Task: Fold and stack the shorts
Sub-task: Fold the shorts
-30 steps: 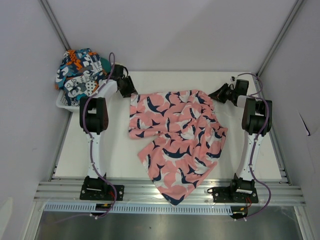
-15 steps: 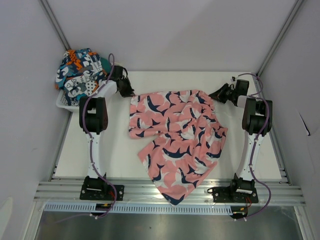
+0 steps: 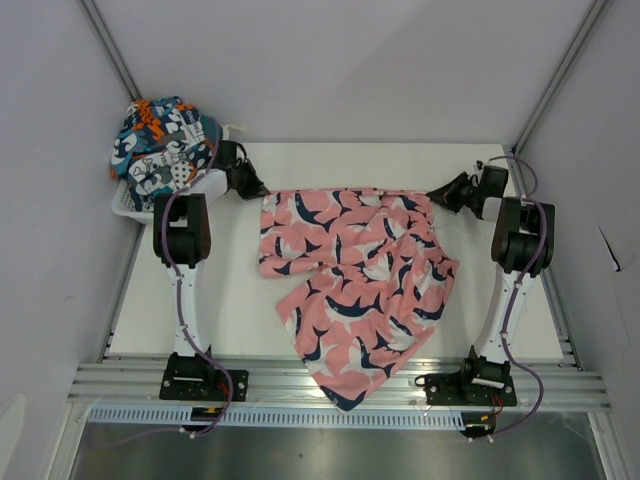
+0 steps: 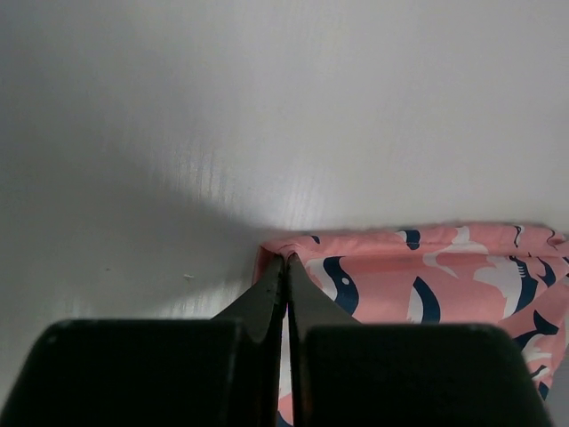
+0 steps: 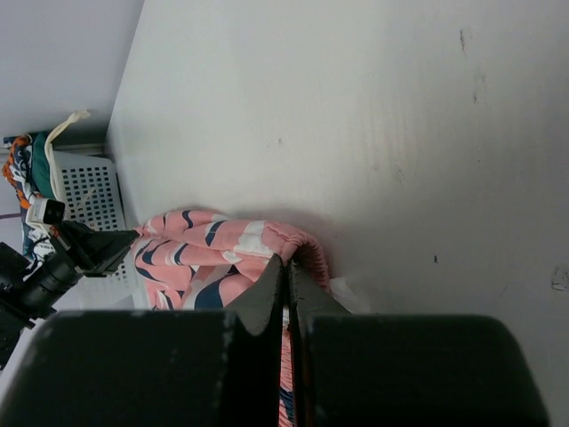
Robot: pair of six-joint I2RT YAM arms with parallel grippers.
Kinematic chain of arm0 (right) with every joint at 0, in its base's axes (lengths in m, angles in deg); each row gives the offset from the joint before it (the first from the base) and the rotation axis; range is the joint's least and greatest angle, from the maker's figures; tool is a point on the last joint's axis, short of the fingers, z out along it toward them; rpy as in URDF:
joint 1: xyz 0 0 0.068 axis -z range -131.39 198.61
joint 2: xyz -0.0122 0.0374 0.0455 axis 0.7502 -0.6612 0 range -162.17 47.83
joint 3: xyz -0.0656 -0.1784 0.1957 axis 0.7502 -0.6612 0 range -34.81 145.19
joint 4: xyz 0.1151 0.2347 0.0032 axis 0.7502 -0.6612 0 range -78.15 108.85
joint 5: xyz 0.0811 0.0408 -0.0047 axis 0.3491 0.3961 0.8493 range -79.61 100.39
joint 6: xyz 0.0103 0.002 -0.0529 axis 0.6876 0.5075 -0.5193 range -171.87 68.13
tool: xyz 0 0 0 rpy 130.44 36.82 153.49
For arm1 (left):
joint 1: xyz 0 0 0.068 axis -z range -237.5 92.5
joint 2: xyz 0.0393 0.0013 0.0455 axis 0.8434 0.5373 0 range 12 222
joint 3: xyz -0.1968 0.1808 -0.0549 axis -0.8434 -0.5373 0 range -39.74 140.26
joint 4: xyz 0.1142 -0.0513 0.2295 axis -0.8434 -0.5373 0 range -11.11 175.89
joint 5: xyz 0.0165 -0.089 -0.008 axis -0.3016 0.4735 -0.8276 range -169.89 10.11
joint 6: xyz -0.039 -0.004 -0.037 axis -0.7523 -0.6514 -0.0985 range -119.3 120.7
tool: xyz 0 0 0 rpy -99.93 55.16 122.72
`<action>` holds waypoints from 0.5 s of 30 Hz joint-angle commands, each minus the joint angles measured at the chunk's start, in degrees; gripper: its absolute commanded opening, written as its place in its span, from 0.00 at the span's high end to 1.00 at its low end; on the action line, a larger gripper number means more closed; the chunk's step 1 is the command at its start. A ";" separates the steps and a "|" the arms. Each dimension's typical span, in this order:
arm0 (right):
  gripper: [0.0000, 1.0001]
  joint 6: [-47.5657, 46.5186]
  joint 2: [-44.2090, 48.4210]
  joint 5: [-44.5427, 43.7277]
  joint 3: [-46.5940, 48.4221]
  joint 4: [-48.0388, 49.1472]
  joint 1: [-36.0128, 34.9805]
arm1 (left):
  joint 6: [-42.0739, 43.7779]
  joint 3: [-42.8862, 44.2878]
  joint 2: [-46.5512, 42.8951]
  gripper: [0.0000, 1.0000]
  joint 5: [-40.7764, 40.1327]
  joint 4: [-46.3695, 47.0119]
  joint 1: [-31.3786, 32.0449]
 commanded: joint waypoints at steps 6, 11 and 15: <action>1.00 -4.80 2.39 -4.71 7.36 -4.56 0.36 | -0.50 -1.48 -3.49 1.00 -3.25 1.09 -1.45; 1.00 -4.48 0.72 -5.25 13.90 -6.63 -0.88 | -0.85 -1.13 -4.37 1.00 -5.52 0.30 -0.84; 0.96 -2.37 -1.74 -6.99 18.73 -6.54 -1.14 | -1.81 0.18 -5.16 1.00 -7.90 -0.67 -0.31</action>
